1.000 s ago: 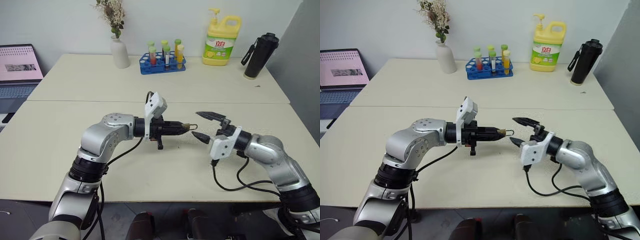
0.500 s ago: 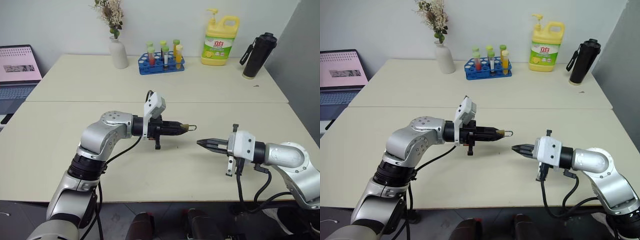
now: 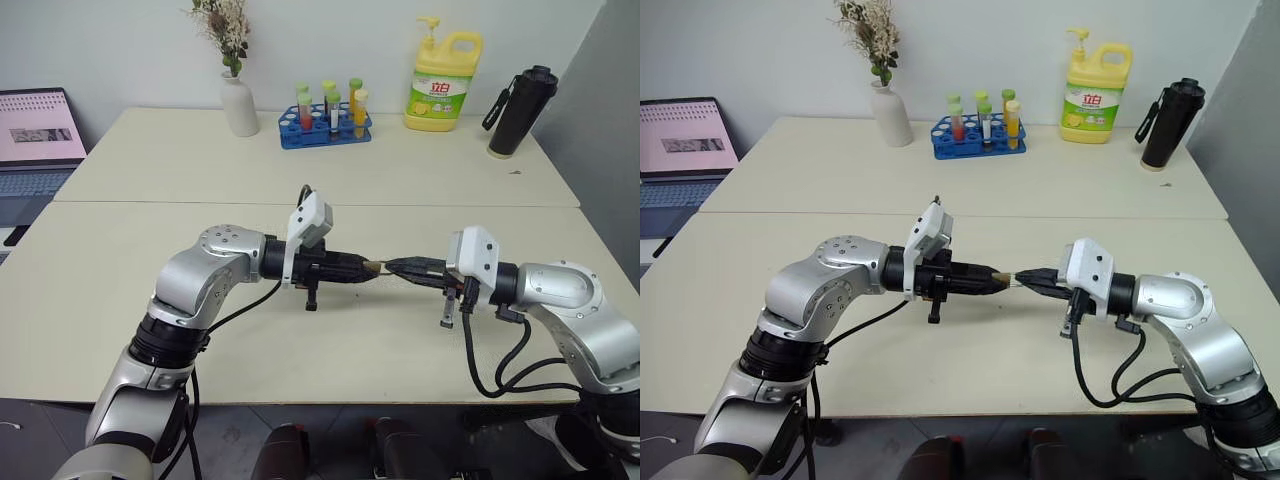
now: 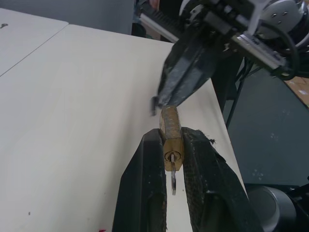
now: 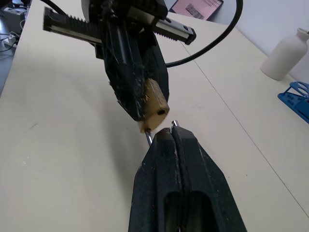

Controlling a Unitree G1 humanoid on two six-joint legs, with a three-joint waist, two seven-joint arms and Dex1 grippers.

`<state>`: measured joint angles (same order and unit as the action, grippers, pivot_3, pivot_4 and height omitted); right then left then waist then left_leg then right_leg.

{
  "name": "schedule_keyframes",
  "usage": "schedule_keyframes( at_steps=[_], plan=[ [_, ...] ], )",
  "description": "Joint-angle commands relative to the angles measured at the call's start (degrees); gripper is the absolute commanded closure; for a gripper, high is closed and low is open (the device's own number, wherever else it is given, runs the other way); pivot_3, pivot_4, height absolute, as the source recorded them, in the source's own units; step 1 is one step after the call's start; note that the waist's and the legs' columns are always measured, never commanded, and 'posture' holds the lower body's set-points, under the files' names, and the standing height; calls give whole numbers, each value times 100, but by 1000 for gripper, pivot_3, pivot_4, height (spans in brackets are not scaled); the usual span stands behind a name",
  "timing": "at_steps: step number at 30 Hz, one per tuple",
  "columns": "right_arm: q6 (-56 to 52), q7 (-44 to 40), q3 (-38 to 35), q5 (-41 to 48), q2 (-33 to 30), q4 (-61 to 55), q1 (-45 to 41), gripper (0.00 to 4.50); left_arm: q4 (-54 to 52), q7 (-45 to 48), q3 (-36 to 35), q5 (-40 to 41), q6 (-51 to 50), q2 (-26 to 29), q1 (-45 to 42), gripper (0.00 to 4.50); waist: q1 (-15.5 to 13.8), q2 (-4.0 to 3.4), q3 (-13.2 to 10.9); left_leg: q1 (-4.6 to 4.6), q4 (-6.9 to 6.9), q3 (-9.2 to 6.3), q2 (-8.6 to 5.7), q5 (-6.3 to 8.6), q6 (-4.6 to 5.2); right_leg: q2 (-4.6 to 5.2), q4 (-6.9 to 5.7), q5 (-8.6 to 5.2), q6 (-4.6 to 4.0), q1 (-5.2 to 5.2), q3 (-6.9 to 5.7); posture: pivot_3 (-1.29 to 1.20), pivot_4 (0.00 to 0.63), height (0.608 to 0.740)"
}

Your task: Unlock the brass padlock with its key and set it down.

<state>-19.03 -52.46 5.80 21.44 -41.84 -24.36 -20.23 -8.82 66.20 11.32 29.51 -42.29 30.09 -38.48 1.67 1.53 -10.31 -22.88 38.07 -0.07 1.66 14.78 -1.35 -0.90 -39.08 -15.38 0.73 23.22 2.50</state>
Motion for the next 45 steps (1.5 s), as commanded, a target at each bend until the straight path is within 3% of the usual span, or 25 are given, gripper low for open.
schedule_keyframes(
  at_steps=[1, 19, 45],
  plan=[
    [223, -174, -29, -43, 7, 46, -123, 4500, -239, 89, -49, 171, -16, 63, 5, 4336, 2, 0, 0, 0, 0, 0, 0, 0, 0, 0, 0, 0, 0, 0, 0, 0, 150, 740],
    [501, -1025, 220, -133, 6, 482, -362, 4500, -425, 222, -47, 334, -105, 203, 87, 4336, 0, 0, 0, 0, 0, -2, 1, 0, 0, 0, 0, 1, -1, 0, -1, 0, 150, 740],
    [345, -1139, 292, -188, -18, 363, -175, 4500, -439, 159, -69, 467, -242, 179, 56, 4336, 0, 0, 0, 0, 0, -2, 1, 0, 0, 0, 0, 0, 0, 0, -1, 0, 150, 740]
  ],
)
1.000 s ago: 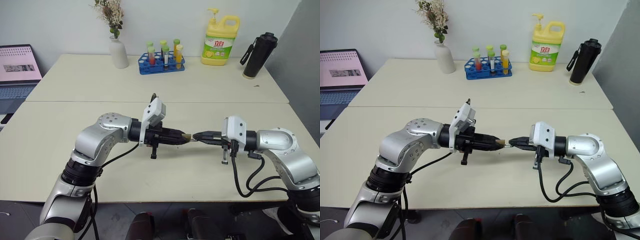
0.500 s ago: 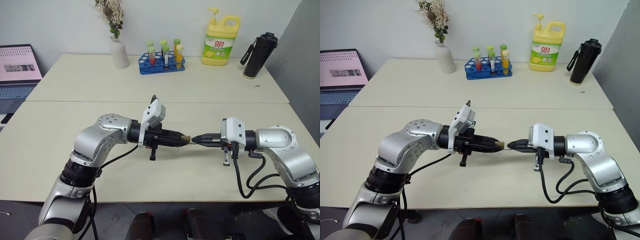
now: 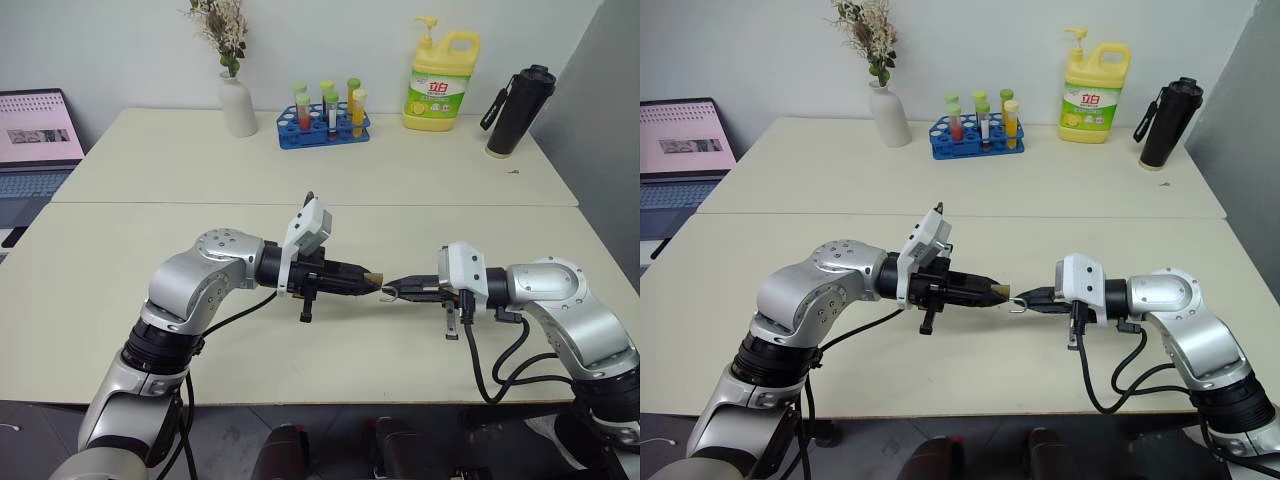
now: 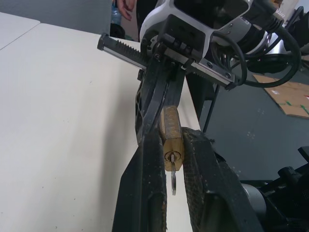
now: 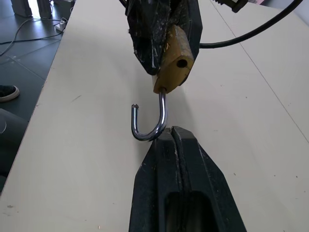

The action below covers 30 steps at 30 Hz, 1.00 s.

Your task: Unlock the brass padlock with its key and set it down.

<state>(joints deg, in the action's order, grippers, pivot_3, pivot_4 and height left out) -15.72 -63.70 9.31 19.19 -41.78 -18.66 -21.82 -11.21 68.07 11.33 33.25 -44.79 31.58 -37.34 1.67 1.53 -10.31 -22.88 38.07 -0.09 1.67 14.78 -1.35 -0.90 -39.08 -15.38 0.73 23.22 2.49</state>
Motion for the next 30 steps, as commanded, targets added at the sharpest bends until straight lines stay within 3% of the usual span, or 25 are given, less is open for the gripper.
schedule_keyframes(
  at_steps=[1, 8, 14, 21, 30],
  plan=[
    [17, -12, -60, 30, -28, -209, -12, 4500, -201, -32, -68, 93, 11, 36, -58, 4336, 0, 0, 0, 0, 0, 0, 0, 0, 0, 0, 0, 0, 0, 0, 0, 0, 150, 740],
    [13, 84, -333, -248, -494, -195, 430, 4500, -49, -209, -12, -78, 94, 45, 63, 4336, -10, 0, 0, -1, 0, 0, -1, 0, 0, 1, 1, 0, 0, 0, 0, 0, 150, 740],
    [-518, 116, -926, 240, -1023, -1037, 1323, 2590, 294, -685, 99, -520, 280, -90, 369, 4336, -17, 0, 0, -2, 0, 0, -1, 0, 0, 2, 1, -1, 2, 0, 0, 0, 150, 740],
    [-1166, 873, -957, 333, -750, -1530, 1421, 59, 624, -1151, 297, -843, 339, -450, 683, 4336, 0, 1, 0, 2, -1, -2, 2, 0, 0, -1, 0, -2, 3, -1, 1, 0, 150, 740],
    [-1295, 1357, -576, -104, -432, -1169, 1207, 0, 1323, -1524, 448, -1213, 570, -1028, 631, 4336, -13, 1, 1, -1, 2, 1, -3, 0, 0, 1, 2, 0, 8, -1, 3, 0, 150, 740]
  ],
)
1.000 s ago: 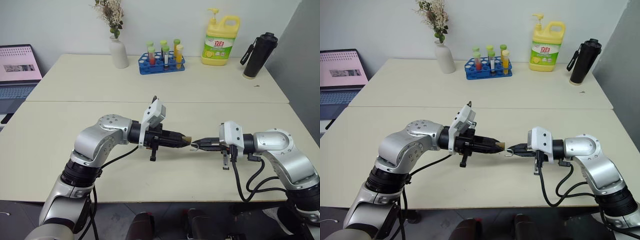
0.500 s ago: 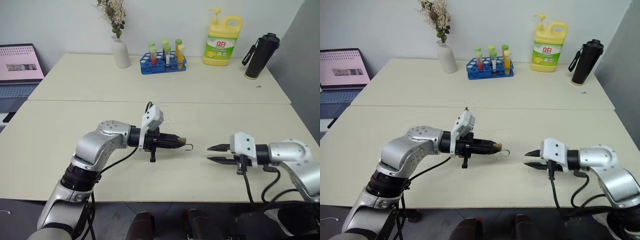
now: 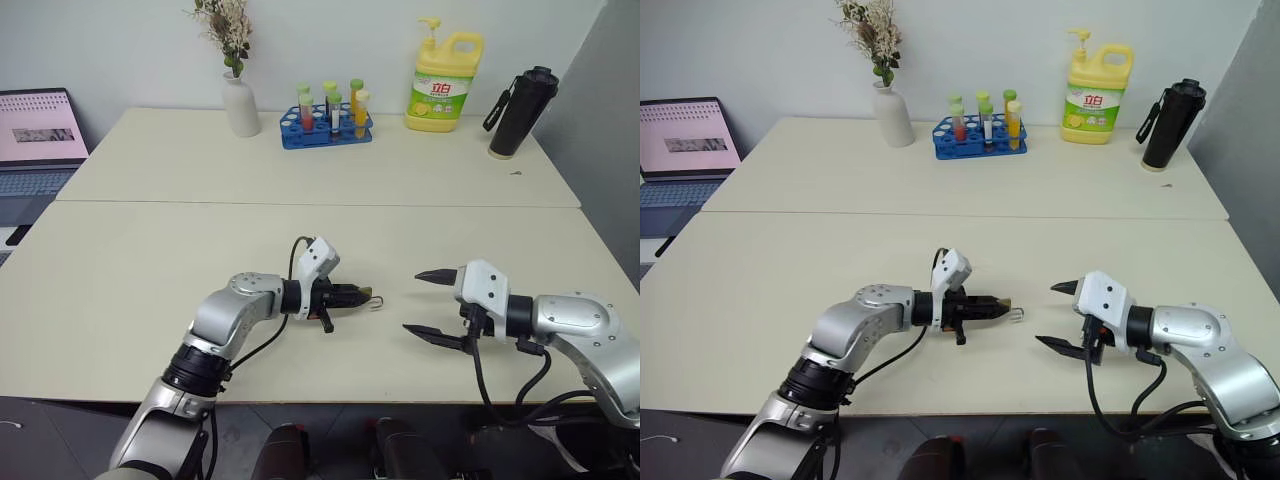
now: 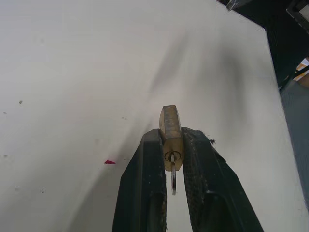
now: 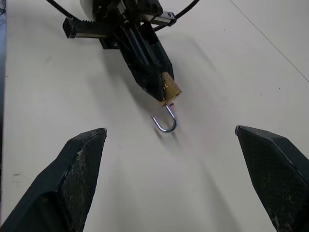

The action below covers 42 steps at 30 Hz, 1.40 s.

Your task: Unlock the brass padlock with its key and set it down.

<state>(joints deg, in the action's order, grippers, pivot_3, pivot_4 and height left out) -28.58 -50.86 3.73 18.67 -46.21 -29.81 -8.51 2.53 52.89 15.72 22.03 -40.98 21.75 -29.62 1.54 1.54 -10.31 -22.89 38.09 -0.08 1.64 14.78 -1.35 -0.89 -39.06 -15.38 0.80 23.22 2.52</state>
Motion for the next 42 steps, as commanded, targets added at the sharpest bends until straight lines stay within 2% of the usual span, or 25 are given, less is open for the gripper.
schedule_keyframes(
  at_steps=[1, 10, 12, 22, 25, 29, 37, 42],
  plan=[
    [-53, 92, -8, -34, 41, -32, -167, 0, -1, 3, 23, -115, 220, -89, -166, 4336, 1, 0, 0, 0, 0, 0, 0, 0, 0, 0, 0, 0, 0, 0, 0, 0, 150, 740],
    [-234, 105, 52, -35, 62, -63, -202, 0, 398, 2, -14, -197, 232, -306, -358, 4336, 4, 0, 0, 0, -1, 0, 0, 0, 0, 0, 0, 0, 0, 0, -1, 0, 150, 740],
    [-255, 104, 56, -32, 57, -68, -207, 0, 492, -24, 8, -324, 359, -311, -414, 3590, 6, 0, 0, 0, -1, 0, 0, 0, 0, -1, 0, 0, 0, 0, -1, 0, 150, 740],
    [-247, 148, 45, -112, 79, 5, -284, 0, 519, 126, -395, -382, 1088, -126, -495, 537, 8, 0, 0, 0, -1, 0, 1, 0, 0, -1, 0, 0, 0, 0, 0, 0, 150, 740],
    [-252, 145, 23, -107, 92, 18, -293, 0, 190, 11, -722, -320, 1314, 32, -443, 537, 14, 0, 0, 1, -1, 0, 2, 0, 0, -1, -1, 0, 0, 0, 0, 0, 150, 740],
    [-192, 74, -44, -103, 36, 68, -276, 0, -549, -168, -1052, -611, 1884, 544, -236, 537, 14, 0, 0, 0, -4, 0, 4, 0, 0, 0, 1, 0, 0, 1, 1, 0, 150, 740],
    [57, -781, -204, 173, -471, 317, -259, 0, -1959, 432, -1603, -812, 2502, 2262, 1423, 537, 16, 0, 0, 5, -8, 3, 9, 0, 0, 15, 3, 0, 0, 1, 1, 0, 150, 740],
    [128, -1139, -333, 316, -684, 493, -321, 0, -2416, 313, -1859, -328, 2126, 2292, 1846, 537, -64, 3, -2, 3, -1, 1, 7, 0, 1, 22, 6, 0, 0, -2, -7, 0, 150, 740]
  ],
)
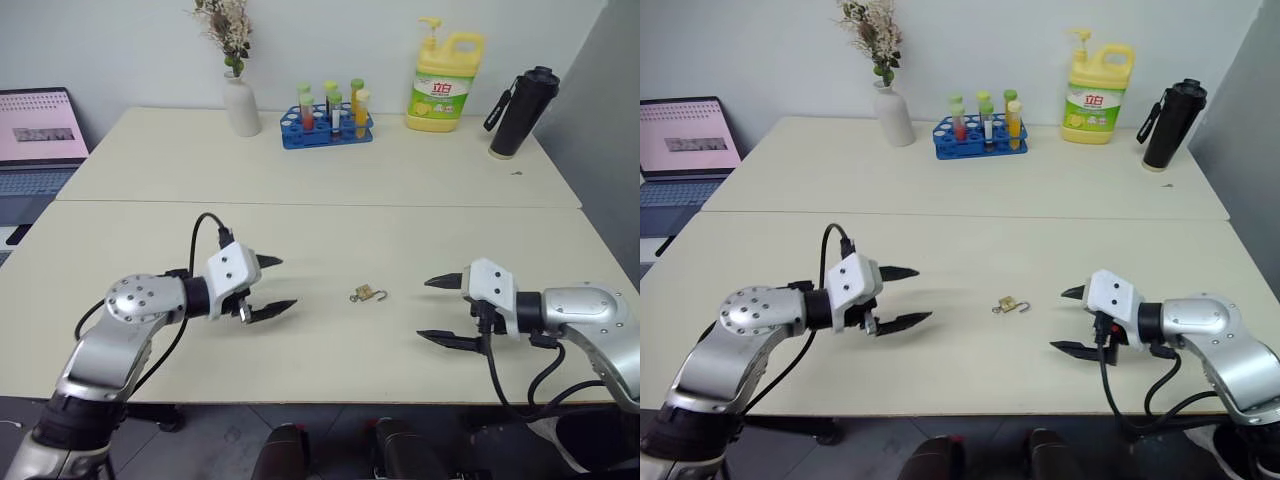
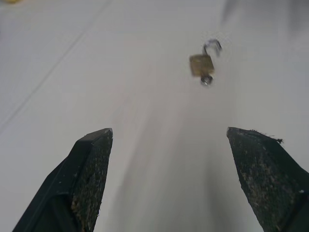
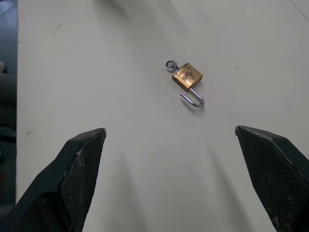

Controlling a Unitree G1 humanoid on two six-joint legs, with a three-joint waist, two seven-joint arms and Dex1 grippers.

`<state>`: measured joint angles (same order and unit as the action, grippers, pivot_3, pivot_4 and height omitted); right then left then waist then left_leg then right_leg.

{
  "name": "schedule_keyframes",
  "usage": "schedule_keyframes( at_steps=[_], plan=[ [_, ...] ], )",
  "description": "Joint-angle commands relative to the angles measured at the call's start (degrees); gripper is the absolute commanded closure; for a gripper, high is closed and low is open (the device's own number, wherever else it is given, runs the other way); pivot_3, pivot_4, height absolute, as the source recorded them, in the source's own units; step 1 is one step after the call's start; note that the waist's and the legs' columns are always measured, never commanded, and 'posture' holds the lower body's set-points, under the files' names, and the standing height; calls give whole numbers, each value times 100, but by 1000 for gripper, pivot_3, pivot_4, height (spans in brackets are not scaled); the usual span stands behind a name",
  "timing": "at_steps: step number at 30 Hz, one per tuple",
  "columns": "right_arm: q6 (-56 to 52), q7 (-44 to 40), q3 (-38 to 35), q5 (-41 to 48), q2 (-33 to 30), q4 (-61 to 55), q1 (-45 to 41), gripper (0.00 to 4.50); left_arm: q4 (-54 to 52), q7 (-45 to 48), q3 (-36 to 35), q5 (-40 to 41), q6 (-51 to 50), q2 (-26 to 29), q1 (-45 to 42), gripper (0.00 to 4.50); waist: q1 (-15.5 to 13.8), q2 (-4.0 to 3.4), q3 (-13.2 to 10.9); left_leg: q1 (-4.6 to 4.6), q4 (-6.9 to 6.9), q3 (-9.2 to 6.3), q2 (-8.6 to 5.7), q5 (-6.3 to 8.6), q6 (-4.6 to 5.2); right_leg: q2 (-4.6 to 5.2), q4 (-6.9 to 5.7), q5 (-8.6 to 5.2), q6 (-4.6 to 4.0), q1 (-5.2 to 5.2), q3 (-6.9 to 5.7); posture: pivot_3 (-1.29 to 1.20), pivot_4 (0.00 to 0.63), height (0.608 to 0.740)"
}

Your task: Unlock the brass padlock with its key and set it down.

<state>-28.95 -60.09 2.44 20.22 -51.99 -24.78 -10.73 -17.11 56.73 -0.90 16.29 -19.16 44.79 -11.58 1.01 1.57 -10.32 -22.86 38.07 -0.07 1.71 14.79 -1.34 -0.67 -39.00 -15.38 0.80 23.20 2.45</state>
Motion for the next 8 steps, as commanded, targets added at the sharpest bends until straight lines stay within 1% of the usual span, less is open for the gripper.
schedule_keyframes(
  at_steps=[1, 4, 6, 8],
  plan=[
    [199, -285, -207, 161, -138, 34, -106, 0, -520, -60, -203, 257, -67, 8, 119, 537, -11, 0, 0, 0, 0, 1, -1, 0, 0, -1, 0, 0, 1, 0, 1, 0, 150, 740],
    [272, -391, -214, 165, -170, 179, -156, 0, -669, -86, -257, 426, -220, -5, 225, 537, 2, 0, 0, 4, -2, 10, 0, 0, 1, -3, 0, 0, 1, 0, 4, 0, 150, 740],
    [278, -426, -170, 132, -187, 244, -200, 0, -681, -104, -198, 385, -210, -2, 183, 537, 5, 0, 0, 3, -2, 8, 4, 0, 1, -3, 0, 0, 1, 1, 5, 0, 150, 740],
    [276, -443, -125, 114, -167, 281, -228, 0, -702, 34, -110, 506, -353, 57, 104, 537, 6, 0, 0, 4, -2, 6, 4, 0, 1, -6, -1, 0, 1, 2, 5, 0, 150, 740]
  ],
)
